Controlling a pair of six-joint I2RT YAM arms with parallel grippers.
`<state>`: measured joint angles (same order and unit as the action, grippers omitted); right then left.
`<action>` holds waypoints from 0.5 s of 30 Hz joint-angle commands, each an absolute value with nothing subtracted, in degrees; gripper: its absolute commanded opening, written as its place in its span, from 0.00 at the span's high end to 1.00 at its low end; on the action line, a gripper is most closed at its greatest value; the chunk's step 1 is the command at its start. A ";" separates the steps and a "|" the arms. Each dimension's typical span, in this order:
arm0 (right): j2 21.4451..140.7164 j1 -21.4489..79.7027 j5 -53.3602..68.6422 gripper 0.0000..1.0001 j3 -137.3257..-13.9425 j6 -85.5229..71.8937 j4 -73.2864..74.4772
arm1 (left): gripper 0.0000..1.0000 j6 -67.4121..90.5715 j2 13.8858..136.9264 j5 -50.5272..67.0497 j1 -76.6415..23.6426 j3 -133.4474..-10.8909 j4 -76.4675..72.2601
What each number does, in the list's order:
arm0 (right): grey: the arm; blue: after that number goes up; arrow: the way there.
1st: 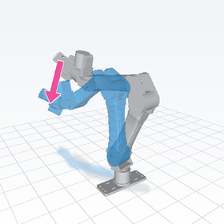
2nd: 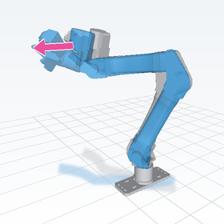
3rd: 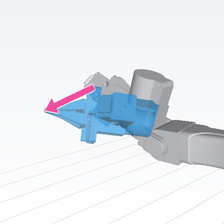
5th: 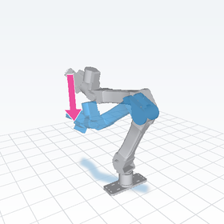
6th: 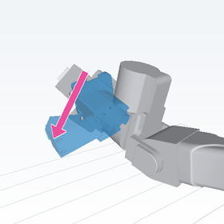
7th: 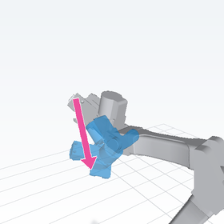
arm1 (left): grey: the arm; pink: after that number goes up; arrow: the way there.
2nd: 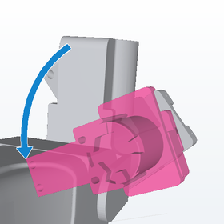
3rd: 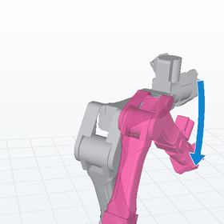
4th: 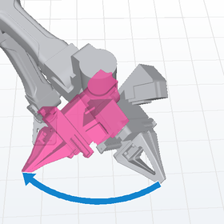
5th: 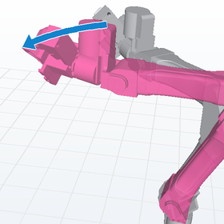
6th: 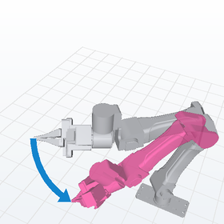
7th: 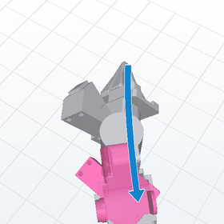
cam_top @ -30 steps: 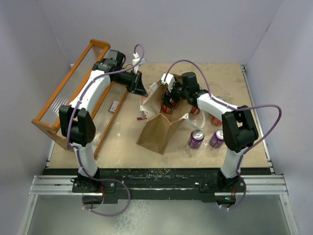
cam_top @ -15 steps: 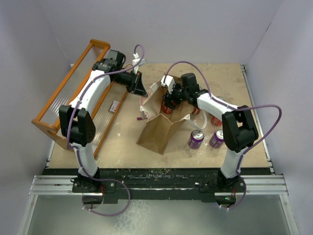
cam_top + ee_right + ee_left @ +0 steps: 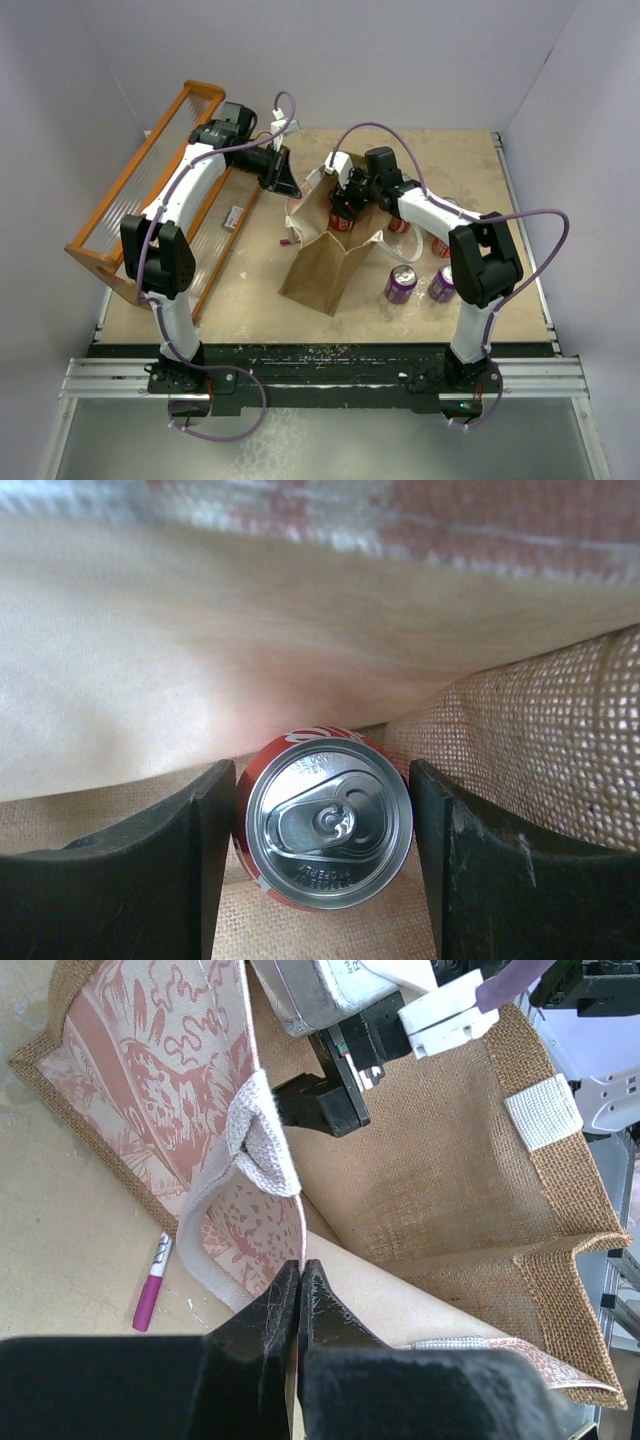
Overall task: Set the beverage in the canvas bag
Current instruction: Place the drink in the canvas bag.
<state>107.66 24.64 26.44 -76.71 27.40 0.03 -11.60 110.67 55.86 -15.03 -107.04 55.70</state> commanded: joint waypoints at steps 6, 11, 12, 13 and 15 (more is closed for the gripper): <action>106.17 25.83 28.92 0.86 -78.13 25.14 -8.11 | 1.00 -13.50 108.93 55.19 -15.38 -107.39 56.69; 105.86 25.84 29.38 0.88 -76.78 25.64 -9.22 | 1.00 -13.72 108.94 55.11 -15.37 -107.23 56.78; 105.44 25.84 30.04 0.88 -76.22 25.82 -9.79 | 1.00 -13.76 108.90 55.06 -15.38 -107.23 56.78; 104.90 25.84 30.19 0.88 -75.48 25.74 -11.37 | 1.00 -13.72 108.90 55.10 -15.38 -107.29 56.77; 103.94 26.08 30.73 0.89 -73.88 25.80 -13.76 | 1.00 -13.71 108.90 55.11 -15.35 -107.24 56.78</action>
<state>107.83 25.47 27.03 -75.35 26.09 -4.32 -11.70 110.67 55.40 -15.07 -107.04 56.07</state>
